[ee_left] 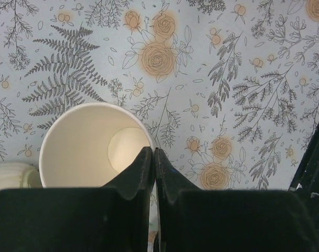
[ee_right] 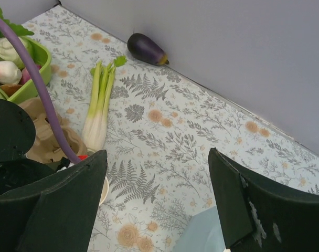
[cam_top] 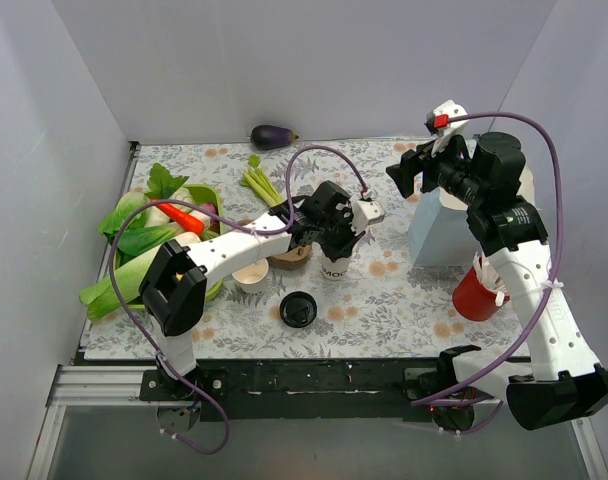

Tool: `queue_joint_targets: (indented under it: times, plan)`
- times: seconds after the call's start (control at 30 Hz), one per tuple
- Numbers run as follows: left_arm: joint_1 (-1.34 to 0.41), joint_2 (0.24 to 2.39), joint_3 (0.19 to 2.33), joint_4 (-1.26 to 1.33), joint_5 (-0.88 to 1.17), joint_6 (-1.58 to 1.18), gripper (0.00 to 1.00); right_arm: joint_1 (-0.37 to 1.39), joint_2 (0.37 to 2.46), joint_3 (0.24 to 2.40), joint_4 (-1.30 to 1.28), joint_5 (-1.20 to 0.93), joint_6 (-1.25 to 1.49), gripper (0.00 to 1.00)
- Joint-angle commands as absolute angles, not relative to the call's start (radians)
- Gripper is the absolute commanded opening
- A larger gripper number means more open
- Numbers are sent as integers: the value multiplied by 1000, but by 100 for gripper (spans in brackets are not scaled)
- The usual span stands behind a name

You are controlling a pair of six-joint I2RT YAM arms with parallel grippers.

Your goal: Pack the takeout coffee

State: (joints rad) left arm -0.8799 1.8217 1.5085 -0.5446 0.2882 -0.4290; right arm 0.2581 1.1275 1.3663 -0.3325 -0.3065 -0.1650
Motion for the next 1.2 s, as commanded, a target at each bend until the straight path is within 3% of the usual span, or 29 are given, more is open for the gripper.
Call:
queue_joint_targets:
  times: [0.0, 0.17, 0.23, 0.3, 0.5, 0.63, 0.8, 0.9, 1.17]
  plan:
    - [-894, 1795, 1459, -459, 256, -466, 0, 258, 1078, 1342, -290, -287, -172, 85]
    - [-914, 1776, 1402, -410, 248, -517, 0, 259, 1065, 1310, -301, -287, -181, 85]
    - [-925, 1770, 1387, -410, 249, -520, 7, 258, 1058, 1301, -304, -299, -179, 86]
    - [-930, 1758, 1378, -411, 252, -528, 23, 258, 1054, 1286, -308, -310, -184, 86]
    - [-931, 1659, 1399, -445, 247, -543, 50, 258, 1045, 1292, -339, -340, -196, 87]
    - [-914, 1534, 1420, -449, 232, -523, 66, 258, 1026, 1275, -408, -515, -299, 87]
    - [-787, 1433, 1479, -472, 192, -572, 85, 262, 1127, 1321, -716, -757, -510, 87]
    - [-654, 1401, 1486, -529, 167, -595, 89, 326, 1245, 1429, -977, -784, -739, 91]
    - [-549, 1304, 1420, -515, 60, -702, 98, 782, 1385, 1359, -976, -506, -1160, 71]
